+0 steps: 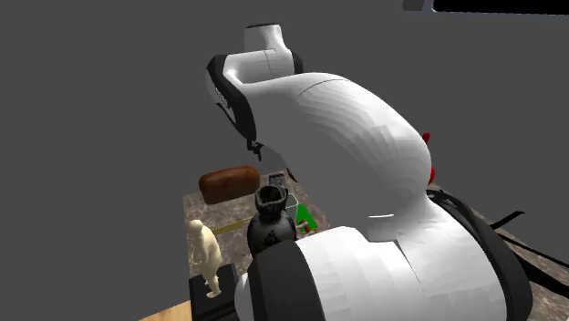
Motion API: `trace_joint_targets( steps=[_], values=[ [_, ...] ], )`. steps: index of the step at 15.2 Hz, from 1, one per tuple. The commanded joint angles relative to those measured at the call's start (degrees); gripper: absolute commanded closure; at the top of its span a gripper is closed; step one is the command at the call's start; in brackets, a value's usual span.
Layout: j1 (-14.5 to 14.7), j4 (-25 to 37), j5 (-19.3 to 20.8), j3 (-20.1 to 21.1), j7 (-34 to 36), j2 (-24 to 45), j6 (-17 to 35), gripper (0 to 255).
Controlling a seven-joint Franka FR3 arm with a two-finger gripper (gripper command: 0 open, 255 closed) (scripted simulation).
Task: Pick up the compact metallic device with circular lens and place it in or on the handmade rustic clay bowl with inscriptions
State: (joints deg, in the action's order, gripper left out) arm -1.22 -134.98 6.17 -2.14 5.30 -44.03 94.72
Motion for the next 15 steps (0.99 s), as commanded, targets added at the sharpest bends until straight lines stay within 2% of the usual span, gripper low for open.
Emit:
trace_joint_targets(
  steps=[1, 8, 15],
  values=[
    [0.0, 0.0, 0.0, 0.0, 0.0, 0.0, 0.0, 0],
    [-0.38, 0.88, -0.27, -2.39, -0.33, 13.4, 10.88, 0],
    [-0.5, 5.42, -1.77, -4.55, -1.41, 28.48, 19.7, 0]
  ],
)
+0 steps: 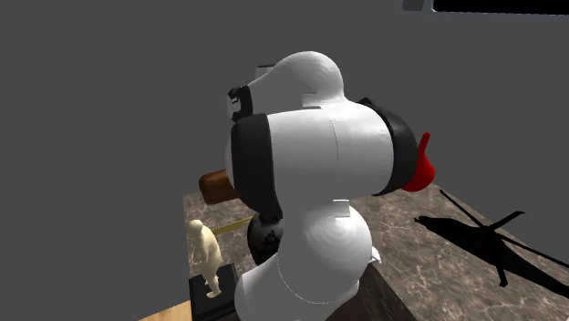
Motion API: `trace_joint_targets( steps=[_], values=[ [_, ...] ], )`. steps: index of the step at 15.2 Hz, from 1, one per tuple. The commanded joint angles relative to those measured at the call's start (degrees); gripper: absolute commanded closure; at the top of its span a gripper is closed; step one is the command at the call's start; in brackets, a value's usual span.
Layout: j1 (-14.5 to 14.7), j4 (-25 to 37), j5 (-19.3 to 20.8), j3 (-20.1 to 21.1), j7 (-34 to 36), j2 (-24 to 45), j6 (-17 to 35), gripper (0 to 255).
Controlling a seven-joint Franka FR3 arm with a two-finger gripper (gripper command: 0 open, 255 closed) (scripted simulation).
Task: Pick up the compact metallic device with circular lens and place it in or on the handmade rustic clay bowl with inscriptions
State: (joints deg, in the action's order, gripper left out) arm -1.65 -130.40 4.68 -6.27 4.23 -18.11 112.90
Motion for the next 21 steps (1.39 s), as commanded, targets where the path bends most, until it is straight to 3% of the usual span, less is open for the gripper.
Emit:
trace_joint_targets(
  steps=[1, 11, 21],
  values=[
    [-0.08, 1.77, -0.62, -0.68, -0.57, 4.79, 2.56, 0],
    [-1.02, 14.84, -5.54, -2.16, -3.58, 27.38, 9.33, 0],
    [-1.17, 12.17, -6.07, -2.04, -3.94, 30.12, 14.71, 0]
  ],
)
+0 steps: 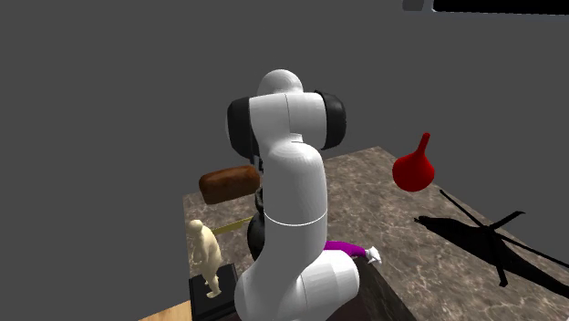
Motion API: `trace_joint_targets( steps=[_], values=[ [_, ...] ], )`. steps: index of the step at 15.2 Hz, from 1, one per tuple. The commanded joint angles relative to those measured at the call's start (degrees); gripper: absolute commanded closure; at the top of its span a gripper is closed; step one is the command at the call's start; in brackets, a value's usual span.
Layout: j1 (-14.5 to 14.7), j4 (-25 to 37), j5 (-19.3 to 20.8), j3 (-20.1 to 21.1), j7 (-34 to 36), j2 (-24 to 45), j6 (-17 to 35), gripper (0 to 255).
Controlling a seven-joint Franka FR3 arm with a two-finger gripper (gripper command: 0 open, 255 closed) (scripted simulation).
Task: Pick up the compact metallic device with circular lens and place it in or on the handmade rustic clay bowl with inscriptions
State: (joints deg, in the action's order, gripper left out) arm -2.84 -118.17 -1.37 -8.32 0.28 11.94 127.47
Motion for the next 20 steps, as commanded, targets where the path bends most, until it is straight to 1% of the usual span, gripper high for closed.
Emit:
trace_joint_targets(
  steps=[1, 6, 7, 16, 17, 20],
  values=[
    [0.01, -0.05, -0.01, 0.01, 0.01, 0.07, 0.14, 0],
    [0.01, -0.05, -0.01, 0.01, 0.01, 0.06, 0.13, 0],
    [0.01, -0.05, -0.01, 0.01, 0.01, 0.06, 0.13, 255],
    [0.01, -0.05, -0.01, 0.01, 0.01, 0.06, 0.13, 255],
    [0.01, -0.05, -0.01, 0.01, 0.01, 0.06, 0.13, 0],
    [-0.58, -13.6, -0.86, -0.29, -2.14, -6.09, 13.26, 0]
  ],
)
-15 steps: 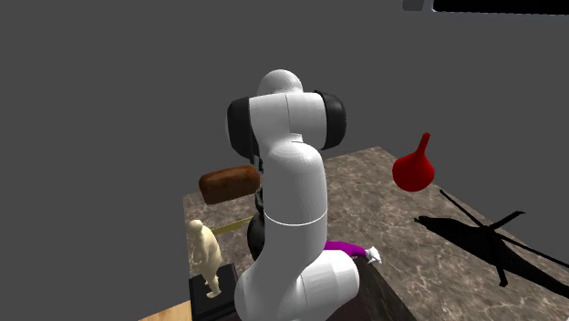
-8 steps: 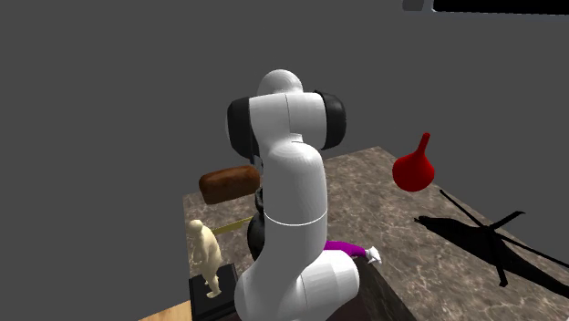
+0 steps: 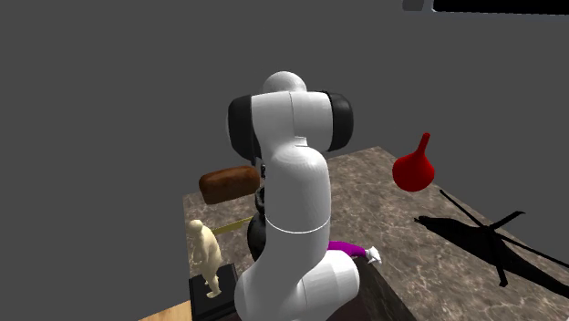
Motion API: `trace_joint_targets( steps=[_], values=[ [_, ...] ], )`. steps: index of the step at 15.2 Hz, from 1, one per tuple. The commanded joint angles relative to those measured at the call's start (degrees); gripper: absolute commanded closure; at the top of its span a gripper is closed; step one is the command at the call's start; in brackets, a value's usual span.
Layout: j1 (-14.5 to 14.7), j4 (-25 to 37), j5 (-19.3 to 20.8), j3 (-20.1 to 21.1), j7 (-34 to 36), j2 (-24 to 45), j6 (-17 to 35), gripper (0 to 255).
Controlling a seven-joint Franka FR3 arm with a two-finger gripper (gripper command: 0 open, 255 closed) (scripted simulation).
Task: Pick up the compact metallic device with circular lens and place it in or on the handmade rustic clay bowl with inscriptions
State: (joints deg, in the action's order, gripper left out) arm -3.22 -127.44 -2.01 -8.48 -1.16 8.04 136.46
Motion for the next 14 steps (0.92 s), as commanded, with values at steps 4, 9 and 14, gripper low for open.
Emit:
trace_joint_targets(
  steps=[4, 9, 14],
  values=[
    [-0.93, -15.66, -3.39, -0.24, -4.94, -5.09, 18.1, 0],
    [-1.05, -15.2, -5.58, 0.33, -6.54, -0.85, 21.78, 0],
    [-1.18, -14.97, -6.32, 0.62, -7.08, 0.52, 22.9, 0]
  ],
)
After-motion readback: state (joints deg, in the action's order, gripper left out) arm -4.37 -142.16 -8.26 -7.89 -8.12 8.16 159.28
